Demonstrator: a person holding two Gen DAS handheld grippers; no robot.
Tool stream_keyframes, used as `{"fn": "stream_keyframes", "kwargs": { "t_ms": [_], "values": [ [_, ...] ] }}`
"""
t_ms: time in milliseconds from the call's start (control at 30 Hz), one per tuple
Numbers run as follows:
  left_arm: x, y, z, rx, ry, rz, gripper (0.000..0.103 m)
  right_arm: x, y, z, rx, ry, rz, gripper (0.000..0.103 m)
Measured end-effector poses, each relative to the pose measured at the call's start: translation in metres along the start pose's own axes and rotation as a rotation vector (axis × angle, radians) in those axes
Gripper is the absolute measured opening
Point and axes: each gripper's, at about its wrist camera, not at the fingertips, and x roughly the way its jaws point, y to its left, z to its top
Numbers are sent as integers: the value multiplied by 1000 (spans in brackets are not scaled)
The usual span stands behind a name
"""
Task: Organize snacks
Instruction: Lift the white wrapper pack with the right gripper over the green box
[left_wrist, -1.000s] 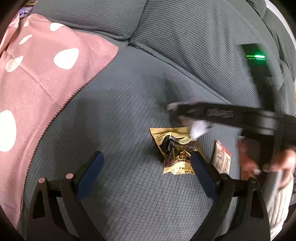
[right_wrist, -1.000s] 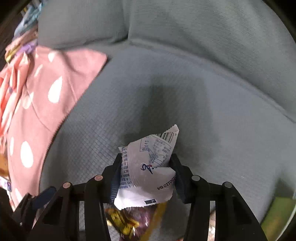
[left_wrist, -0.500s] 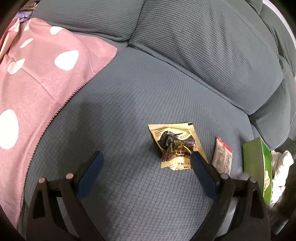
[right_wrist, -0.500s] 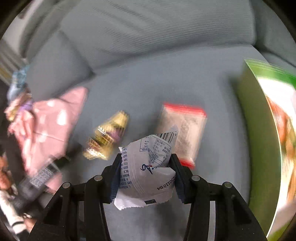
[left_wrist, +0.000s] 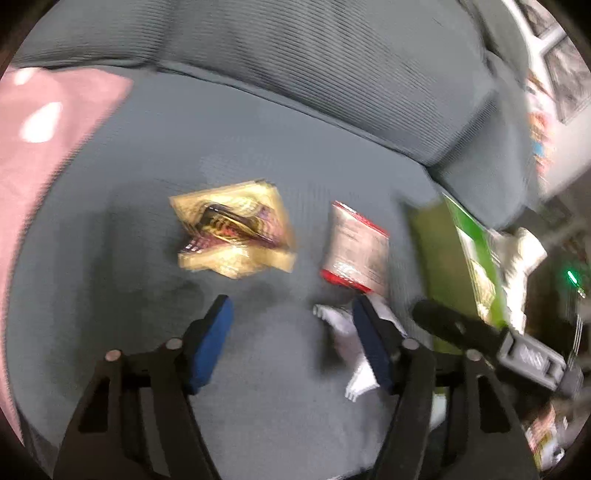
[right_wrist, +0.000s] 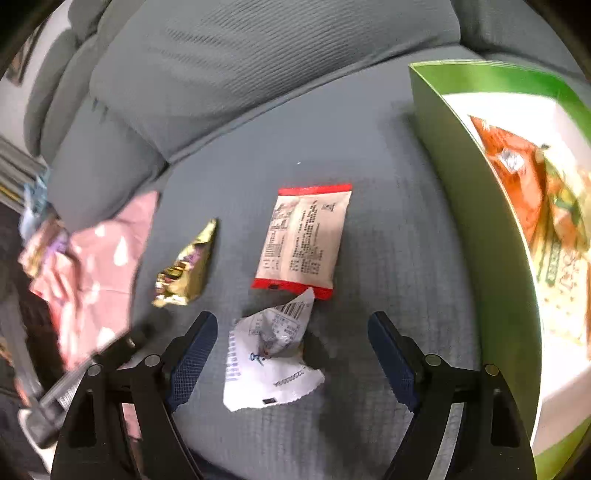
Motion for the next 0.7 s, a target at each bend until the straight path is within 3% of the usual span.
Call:
{"fn": "stream_keyframes", "kwargs": {
  "t_ms": [100,233,333,467,700],
  "values": [
    [13,-18,-9,60,82,-93,56,-4,5,-1,-37,-19,36,82],
    [34,-34,-16,96,157,-142,48,1,13,-6,-96,14,82,61],
    [46,-37,-18,87,178,-146,39,17,13,-8,-93,75,100,54],
    [54,-43,-18,107,155,-130,36,24,11,-8,-85,87,80,53],
    [47,-57,-16,161,74,-128,36,12,9,-8,-99,59,122,53]
  ]
}}
